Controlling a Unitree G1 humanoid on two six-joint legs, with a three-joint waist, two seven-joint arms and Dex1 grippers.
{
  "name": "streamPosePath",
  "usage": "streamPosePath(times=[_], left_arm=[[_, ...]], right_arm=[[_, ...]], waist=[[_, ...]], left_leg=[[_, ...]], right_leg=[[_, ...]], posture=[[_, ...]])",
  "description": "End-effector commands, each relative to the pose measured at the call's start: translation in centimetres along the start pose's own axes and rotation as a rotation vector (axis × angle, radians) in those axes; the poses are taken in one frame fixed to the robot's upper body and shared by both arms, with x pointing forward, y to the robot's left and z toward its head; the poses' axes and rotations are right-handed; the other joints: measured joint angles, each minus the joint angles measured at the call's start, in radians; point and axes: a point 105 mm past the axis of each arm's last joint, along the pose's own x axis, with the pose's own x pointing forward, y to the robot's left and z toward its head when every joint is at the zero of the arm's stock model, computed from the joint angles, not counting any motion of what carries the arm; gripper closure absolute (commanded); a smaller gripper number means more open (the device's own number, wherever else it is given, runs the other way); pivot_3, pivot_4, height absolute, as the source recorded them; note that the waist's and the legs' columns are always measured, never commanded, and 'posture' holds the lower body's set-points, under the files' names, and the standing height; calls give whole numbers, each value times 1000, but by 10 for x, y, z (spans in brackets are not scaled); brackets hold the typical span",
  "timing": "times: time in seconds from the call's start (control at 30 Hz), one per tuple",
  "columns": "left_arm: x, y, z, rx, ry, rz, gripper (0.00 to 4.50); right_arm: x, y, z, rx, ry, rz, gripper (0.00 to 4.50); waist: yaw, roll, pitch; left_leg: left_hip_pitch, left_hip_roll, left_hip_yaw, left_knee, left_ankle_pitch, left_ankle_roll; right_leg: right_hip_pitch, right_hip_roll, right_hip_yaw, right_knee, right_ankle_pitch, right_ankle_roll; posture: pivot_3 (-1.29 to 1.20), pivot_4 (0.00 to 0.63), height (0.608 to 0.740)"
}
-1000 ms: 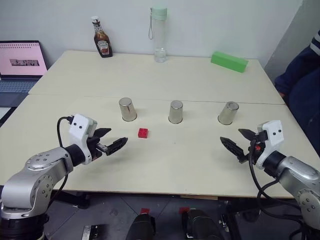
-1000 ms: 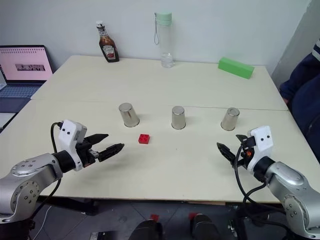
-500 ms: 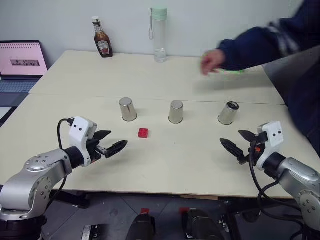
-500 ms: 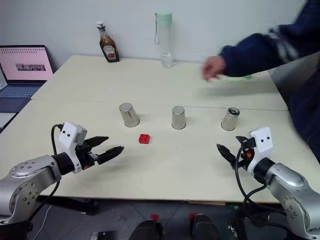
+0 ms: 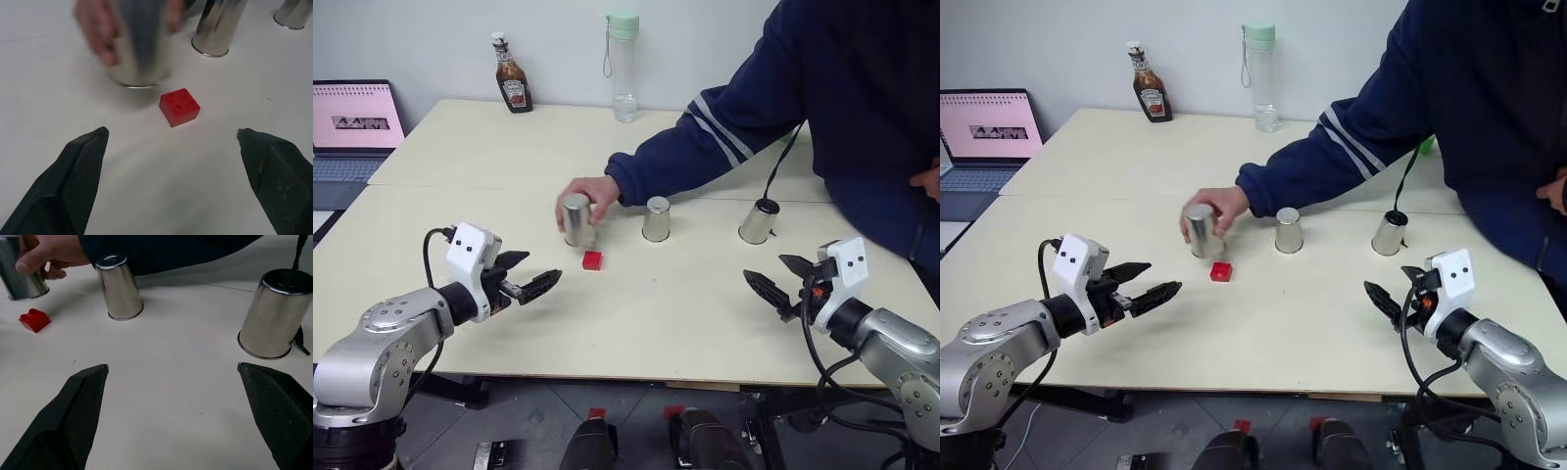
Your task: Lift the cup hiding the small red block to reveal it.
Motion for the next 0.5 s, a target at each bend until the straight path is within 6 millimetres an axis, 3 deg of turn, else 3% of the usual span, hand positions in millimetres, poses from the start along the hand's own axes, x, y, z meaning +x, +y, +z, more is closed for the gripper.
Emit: streamPosePath(times=[0.03,0.5], left_arm=[[-4,3,13,40,-45,16,39],[1,2,17,50,-54,2,39]], right_arm=[[-1,2,12,-34,-45,1,0],[-2,2,14,-32,-54,-13,0]], waist=[[0,0,0],[0,0,0]], left_leg=[[0,0,0,0,0,0],[0,0,0,0,0,0]], right_leg=[[0,0,0,0,0,0],[0,0,0,0,0,0]], posture=[[0,150,740],[0,150,740]])
